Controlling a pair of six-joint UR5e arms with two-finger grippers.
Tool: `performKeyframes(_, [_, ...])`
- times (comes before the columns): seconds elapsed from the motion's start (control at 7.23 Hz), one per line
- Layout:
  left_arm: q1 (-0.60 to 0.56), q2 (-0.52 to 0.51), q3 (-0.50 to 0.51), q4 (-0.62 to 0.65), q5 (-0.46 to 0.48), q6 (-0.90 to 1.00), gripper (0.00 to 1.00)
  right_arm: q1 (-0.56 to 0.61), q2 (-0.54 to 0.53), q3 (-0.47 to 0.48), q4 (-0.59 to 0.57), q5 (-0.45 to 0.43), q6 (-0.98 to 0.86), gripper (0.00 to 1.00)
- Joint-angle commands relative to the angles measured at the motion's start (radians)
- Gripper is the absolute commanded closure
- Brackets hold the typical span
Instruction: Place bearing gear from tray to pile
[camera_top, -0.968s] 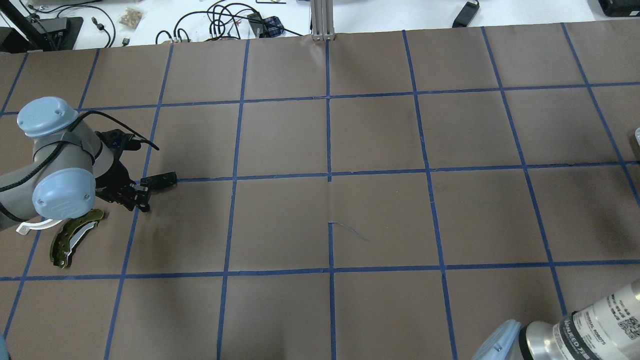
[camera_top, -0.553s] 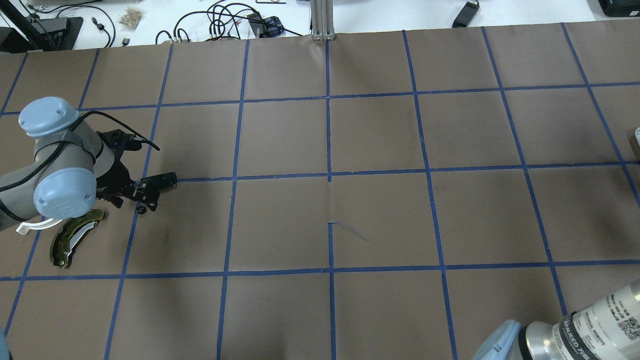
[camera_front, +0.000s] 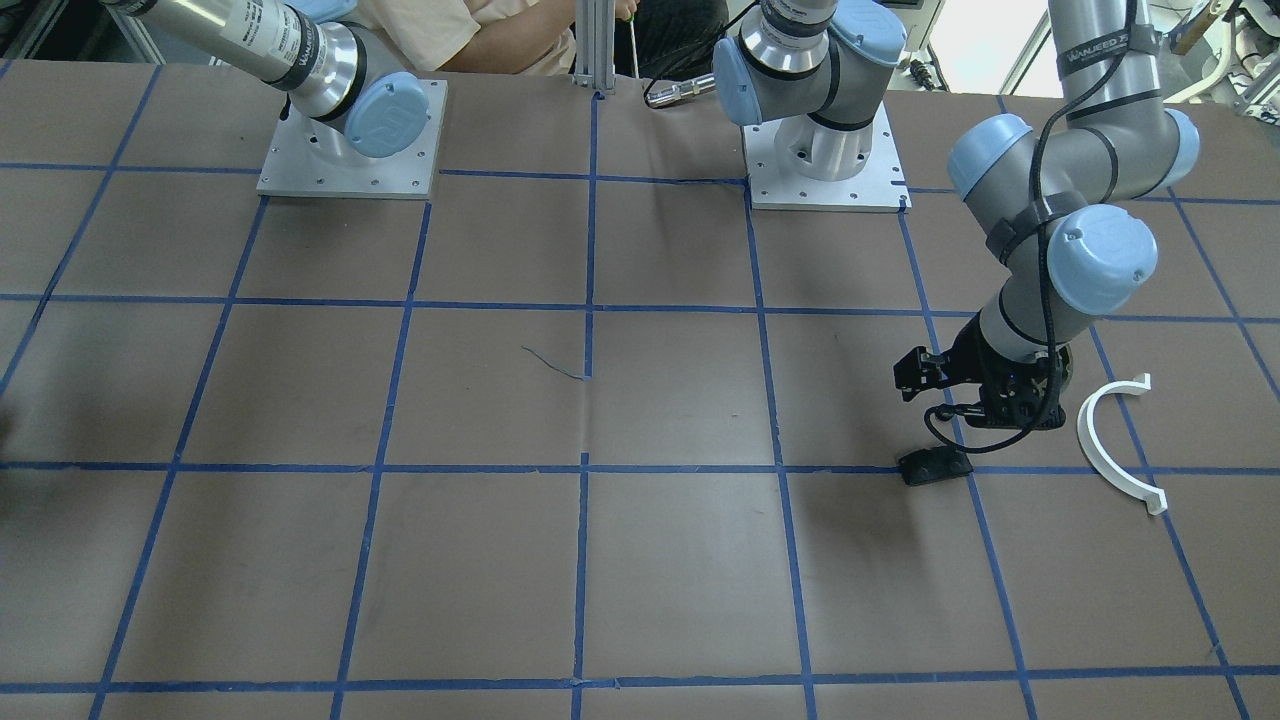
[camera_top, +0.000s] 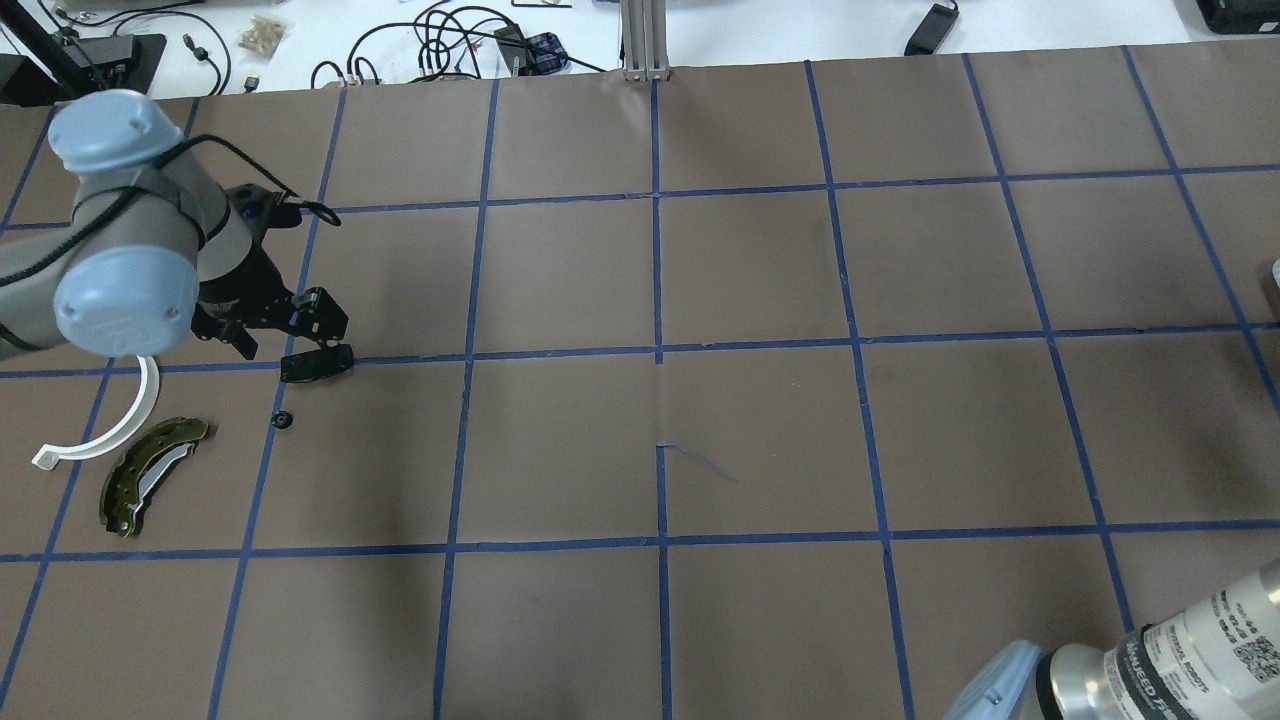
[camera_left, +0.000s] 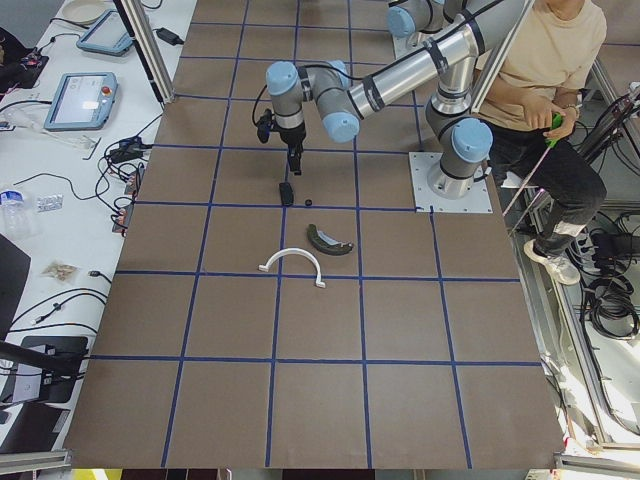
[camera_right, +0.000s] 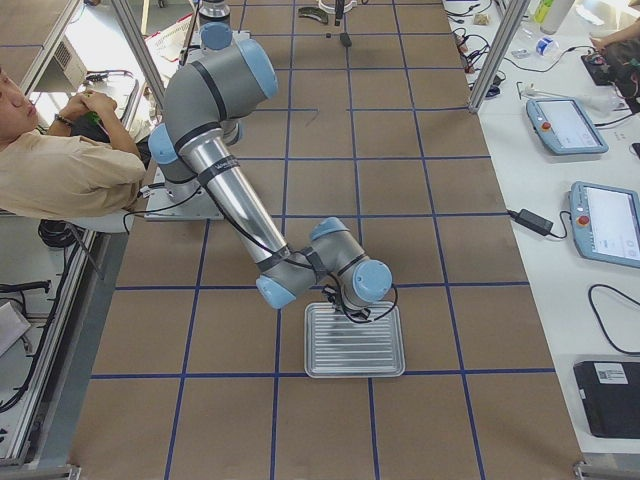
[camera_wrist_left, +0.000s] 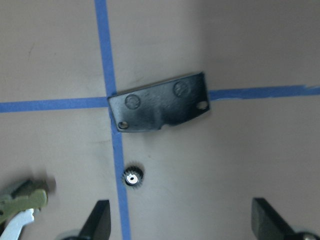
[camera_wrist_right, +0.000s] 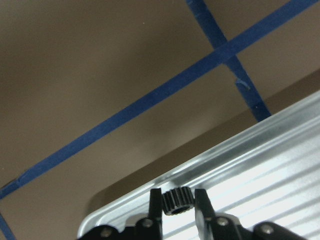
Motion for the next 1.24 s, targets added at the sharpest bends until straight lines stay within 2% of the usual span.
performKeyframes(0.0, [-0.131, 0.054, 0.223, -0.296, -0.018, -0.151, 0.0, 0.008, -0.055, -0.002, 0.08, 0.006, 0.009, 1.0])
performKeyframes(0.28, [-0.16, 0.174, 0.28, -0.436, -0.041, -0.174, 0.0, 0.05, -0.082, 0.001, 0.091, 0.009, 0.102, 1.0])
performKeyframes(0.41, [-0.163, 0.203, 0.268, -0.432, -0.044, -0.176, 0.0, 0.082, -0.103, 0.006, 0.111, 0.027, 0.227, 1.0])
performKeyframes(0.55, [-0.165, 0.222, 0.264, -0.387, -0.045, -0.167, 0.0, 0.128, -0.138, 0.011, 0.167, 0.068, 0.319, 1.0])
performKeyframes(0.83, [-0.165, 0.23, 0.218, -0.273, -0.119, -0.159, 0.0, 0.279, -0.222, 0.02, 0.261, 0.128, 0.572, 1.0])
performKeyframes(1.11, [-0.165, 0.225, 0.213, -0.247, -0.119, -0.158, 0.0, 0.43, -0.31, 0.09, 0.26, 0.157, 0.874, 1.0])
